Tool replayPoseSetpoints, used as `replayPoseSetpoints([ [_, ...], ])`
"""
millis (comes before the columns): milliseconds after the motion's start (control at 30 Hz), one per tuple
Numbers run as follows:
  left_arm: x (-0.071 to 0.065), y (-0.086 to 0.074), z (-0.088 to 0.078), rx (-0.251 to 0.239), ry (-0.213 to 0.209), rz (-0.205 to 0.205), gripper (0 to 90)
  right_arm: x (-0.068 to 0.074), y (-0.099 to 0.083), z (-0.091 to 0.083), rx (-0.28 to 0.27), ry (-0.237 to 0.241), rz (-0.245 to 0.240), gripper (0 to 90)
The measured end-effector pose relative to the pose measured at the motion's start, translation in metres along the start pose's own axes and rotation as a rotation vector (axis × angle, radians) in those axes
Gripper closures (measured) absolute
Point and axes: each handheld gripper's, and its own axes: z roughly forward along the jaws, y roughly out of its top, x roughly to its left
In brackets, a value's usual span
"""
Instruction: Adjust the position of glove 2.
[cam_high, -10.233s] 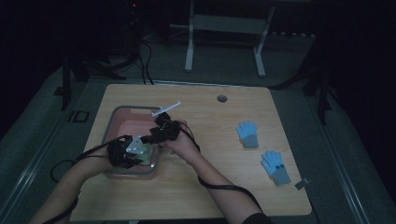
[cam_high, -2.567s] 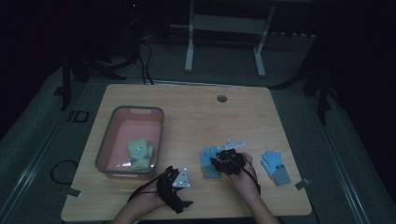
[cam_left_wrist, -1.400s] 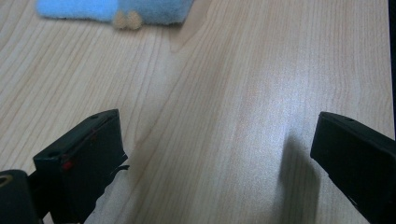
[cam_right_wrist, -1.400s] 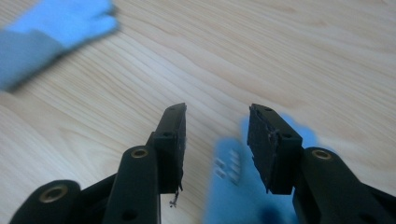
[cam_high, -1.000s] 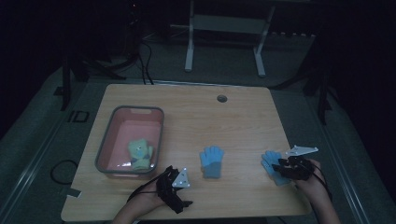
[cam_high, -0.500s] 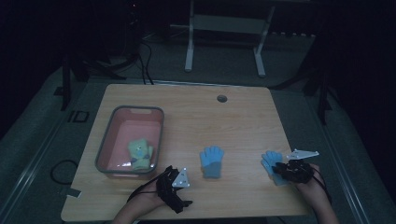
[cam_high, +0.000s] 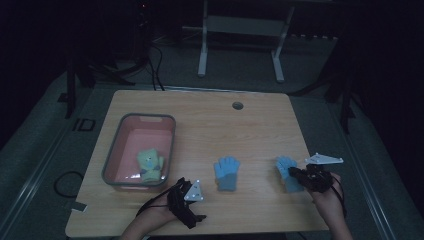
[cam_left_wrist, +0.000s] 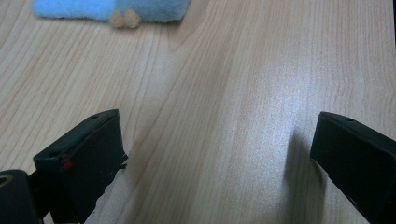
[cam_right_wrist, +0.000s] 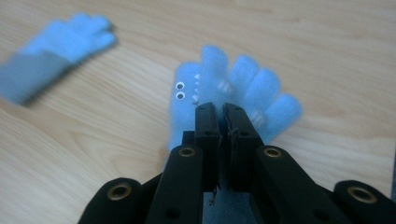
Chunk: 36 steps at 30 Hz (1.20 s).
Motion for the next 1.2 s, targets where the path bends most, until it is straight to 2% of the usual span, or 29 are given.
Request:
replayPoseSetpoints([
  [67, 0.0, 0.0, 0.0, 0.0, 0.0, 0.003, 3.0, 0.01, 0.008, -0.004, -0.022, -0.011, -0.004, 85.4],
  [100, 0.0, 0.0, 0.0, 0.0, 0.0, 0.003, 2.9, 0.01, 0.008, -0.004, -0.022, -0.011, -0.004, 85.4],
  [133, 0.0, 0.0, 0.0, -0.001, 0.0, 0.006, 2.9, 0.015, 0.012, -0.006, -0.028, -0.01, -0.008, 85.4],
  [167, 0.0, 0.0, 0.0, -0.001, 0.001, 0.007, 3.0, 0.027, 0.02, -0.007, -0.046, -0.035, -0.025, 85.3],
  [267, 0.0, 0.0, 0.0, -0.002, 0.002, 0.008, 2.9, 0.038, 0.029, -0.006, -0.051, -0.044, -0.025, 85.3],
  [400, -0.001, 0.0, 0.0, 0.001, 0.001, 0.009, 2.9, 0.052, 0.035, 0.0, -0.05, -0.069, -0.023, 85.3],
  [533, 0.0, 0.0, 0.0, -0.001, 0.001, 0.011, 3.0, 0.065, 0.033, 0.014, -0.053, -0.097, -0.048, 85.3],
  [667, 0.0, 0.0, 0.001, 0.002, -0.003, 0.011, 2.9, 0.07, 0.027, 0.033, -0.025, -0.107, -0.015, 85.2],
  [700, 0.0, 0.0, 0.001, 0.002, -0.003, 0.011, 2.9, 0.07, 0.027, 0.033, -0.025, -0.107, -0.015, 85.2],
  [767, -0.001, 0.0, 0.001, 0.005, -0.003, 0.012, 3.0, 0.074, 0.022, 0.047, -0.004, -0.107, 0.014, 85.2],
  [833, -0.001, 0.0, 0.001, 0.002, -0.004, 0.01, 2.9, 0.075, 0.02, 0.054, 0.001, -0.101, 0.032, 85.1],
  [1100, -0.001, 0.0, 0.001, 0.004, -0.006, 0.013, 2.9, 0.074, 0.012, 0.076, 0.049, -0.099, 0.034, 82.5],
  [1133, -0.001, 0.0, 0.001, 0.003, -0.008, 0.014, 2.9, 0.074, 0.011, 0.078, 0.055, -0.097, 0.037, 81.2],
  [1200, -0.001, 0.0, 0.001, 0.0, -0.01, 0.014, 2.9, 0.073, 0.009, 0.082, 0.076, -0.079, 0.014, 72.6],
])
